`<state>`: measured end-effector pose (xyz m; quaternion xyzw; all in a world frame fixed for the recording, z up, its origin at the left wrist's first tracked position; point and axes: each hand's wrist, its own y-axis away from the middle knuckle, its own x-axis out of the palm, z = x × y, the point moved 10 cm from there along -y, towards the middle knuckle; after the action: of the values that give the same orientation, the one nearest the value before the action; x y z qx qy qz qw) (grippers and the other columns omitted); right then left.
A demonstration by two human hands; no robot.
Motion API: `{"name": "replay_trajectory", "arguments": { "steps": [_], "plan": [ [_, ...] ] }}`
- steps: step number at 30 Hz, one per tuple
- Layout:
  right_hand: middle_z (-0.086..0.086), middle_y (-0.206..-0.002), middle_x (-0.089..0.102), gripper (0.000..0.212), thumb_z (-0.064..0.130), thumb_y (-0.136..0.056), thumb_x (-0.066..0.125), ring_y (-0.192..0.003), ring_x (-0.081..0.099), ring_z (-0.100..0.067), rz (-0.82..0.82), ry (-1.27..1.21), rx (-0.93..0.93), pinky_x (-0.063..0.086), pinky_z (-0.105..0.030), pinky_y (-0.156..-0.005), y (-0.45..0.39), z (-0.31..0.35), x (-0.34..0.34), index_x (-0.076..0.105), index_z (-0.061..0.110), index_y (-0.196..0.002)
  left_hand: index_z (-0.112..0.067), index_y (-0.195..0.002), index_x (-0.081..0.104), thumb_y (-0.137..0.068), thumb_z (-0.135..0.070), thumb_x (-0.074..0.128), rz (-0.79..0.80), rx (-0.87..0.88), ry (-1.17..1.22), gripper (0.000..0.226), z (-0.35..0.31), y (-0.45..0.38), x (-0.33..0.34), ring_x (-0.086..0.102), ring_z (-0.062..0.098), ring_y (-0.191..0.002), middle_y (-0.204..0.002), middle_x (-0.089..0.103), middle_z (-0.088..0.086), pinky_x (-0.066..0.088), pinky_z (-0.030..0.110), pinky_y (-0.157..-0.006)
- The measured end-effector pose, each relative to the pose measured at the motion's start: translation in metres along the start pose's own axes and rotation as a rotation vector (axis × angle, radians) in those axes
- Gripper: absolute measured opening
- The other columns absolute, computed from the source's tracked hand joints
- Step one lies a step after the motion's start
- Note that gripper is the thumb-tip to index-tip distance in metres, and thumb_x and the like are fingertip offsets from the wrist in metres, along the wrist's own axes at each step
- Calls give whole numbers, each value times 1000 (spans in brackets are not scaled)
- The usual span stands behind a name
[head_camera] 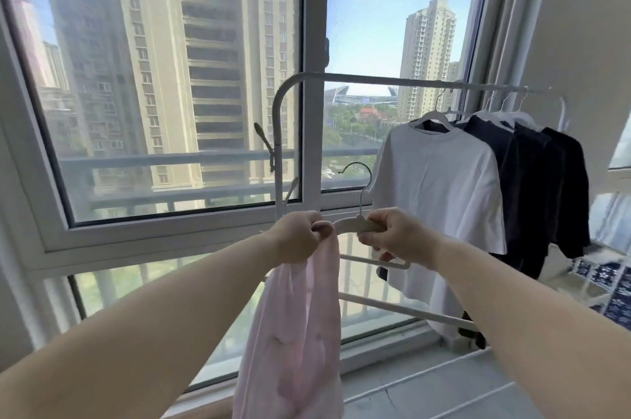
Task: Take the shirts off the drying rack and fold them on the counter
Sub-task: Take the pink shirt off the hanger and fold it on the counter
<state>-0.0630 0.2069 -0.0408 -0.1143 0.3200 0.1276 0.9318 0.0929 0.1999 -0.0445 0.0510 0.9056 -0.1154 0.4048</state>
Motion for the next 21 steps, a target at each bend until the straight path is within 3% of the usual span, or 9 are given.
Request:
{"name": "replay_trajectory", "arguments": {
  "steps": [3,5,7,10,14,17,18,21],
  "plan": [
    [-4,-79,61,20,28,-94,58,-67,58,-15,166,207,198,48,-23,-58,3,-31,-14,63,9,-93,-5,-90,59,-95,-20,49,-79,-11,21,18,-4,-18,-11,47,16,-60,-75,56,7,38,25,-54],
    [-6,-73,66,33,36,-97,50,-60,61,-16,223,224,284,48,-24,-55,5,-44,-32,62,7,-88,-6,-89,58,-96,-17,49,-107,-31,45,15,-8,-33,-16,47,14,-59,-74,55,5,38,22,-52],
    [-3,-60,58,38,38,-98,47,-49,51,-15,169,247,253,45,-23,-49,-3,-40,-60,61,9,-77,-12,-86,55,-96,-15,49,-142,-51,62,12,-16,-47,-19,46,10,-58,-70,51,0,35,18,-50],
    [0,-63,48,41,36,-100,44,-49,38,-12,-9,386,189,32,-19,-43,-21,-28,-116,59,13,-70,-11,-100,59,-95,-19,50,-263,-74,111,12,-28,-71,-28,52,16,-71,-79,56,1,42,24,-60],
    [-2,-80,54,31,20,-104,33,-66,47,-13,-84,521,214,34,-15,-51,-55,-25,-157,60,6,-98,-10,-94,61,-95,-21,49,-364,-113,79,16,-38,-94,-43,52,19,-71,-71,54,1,43,29,-63],
    [-18,-117,59,33,10,-101,35,-101,56,-28,-155,553,133,44,-31,-81,-91,-7,-158,56,-2,-123,-12,-80,58,-95,-20,48,-443,-143,108,20,-40,-102,-58,50,20,-66,-65,51,2,43,31,-63],
    [-18,-120,58,33,10,-101,35,-105,56,-30,-183,565,98,45,-33,-84,-102,2,-156,53,-2,-126,-13,-74,56,-94,-19,48,-465,-156,119,22,-41,-104,-63,48,20,-63,-63,50,2,42,31,-61],
    [-15,-105,61,27,8,-98,40,-93,59,-27,-270,518,32,49,-32,-76,-134,28,-152,55,-1,-119,-11,-72,54,-94,-17,47,-499,-200,126,24,-37,-107,-75,47,19,-60,-62,48,3,42,32,-60]
  ]
}}
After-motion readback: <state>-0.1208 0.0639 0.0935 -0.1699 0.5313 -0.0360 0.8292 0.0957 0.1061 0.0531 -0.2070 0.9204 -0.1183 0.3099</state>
